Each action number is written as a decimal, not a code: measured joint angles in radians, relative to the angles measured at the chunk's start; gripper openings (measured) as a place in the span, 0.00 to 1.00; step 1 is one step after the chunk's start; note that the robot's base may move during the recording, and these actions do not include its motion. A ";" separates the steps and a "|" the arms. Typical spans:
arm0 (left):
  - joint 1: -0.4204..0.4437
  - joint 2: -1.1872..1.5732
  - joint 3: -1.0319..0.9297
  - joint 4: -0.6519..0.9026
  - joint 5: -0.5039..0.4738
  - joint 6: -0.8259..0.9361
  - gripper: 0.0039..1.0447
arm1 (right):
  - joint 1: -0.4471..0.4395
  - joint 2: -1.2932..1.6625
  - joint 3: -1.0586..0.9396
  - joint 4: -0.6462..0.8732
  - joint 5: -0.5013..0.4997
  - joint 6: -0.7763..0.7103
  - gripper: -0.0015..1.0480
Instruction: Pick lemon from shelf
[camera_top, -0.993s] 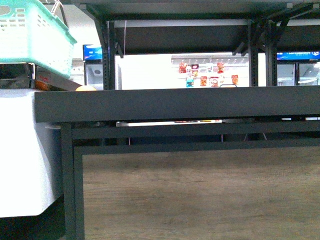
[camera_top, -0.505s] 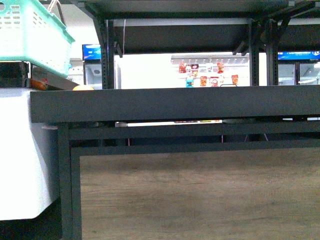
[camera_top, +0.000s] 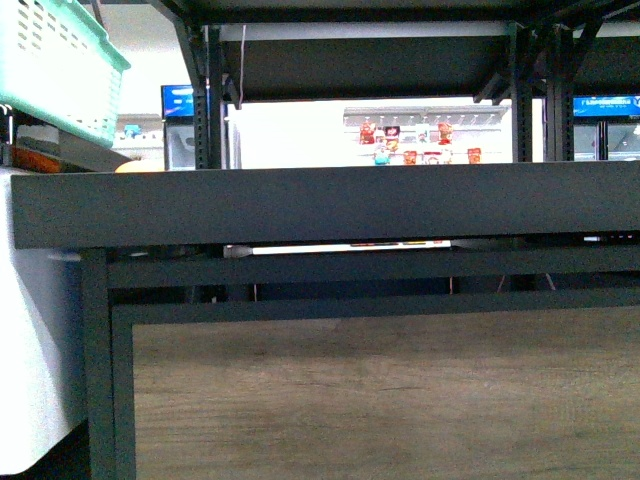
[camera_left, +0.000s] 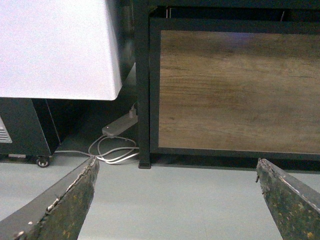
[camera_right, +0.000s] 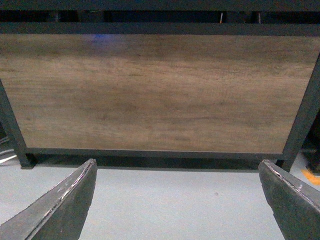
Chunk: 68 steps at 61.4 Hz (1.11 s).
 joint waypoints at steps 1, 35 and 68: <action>0.000 0.000 0.000 0.000 0.000 0.000 0.92 | 0.000 0.000 0.000 0.000 0.000 0.000 0.93; 0.000 0.000 0.000 0.000 -0.001 0.000 0.93 | 0.000 0.000 0.000 0.000 0.000 0.000 0.93; 0.000 0.000 0.000 0.000 0.002 0.000 0.92 | 0.000 0.000 0.000 0.000 -0.002 0.000 0.93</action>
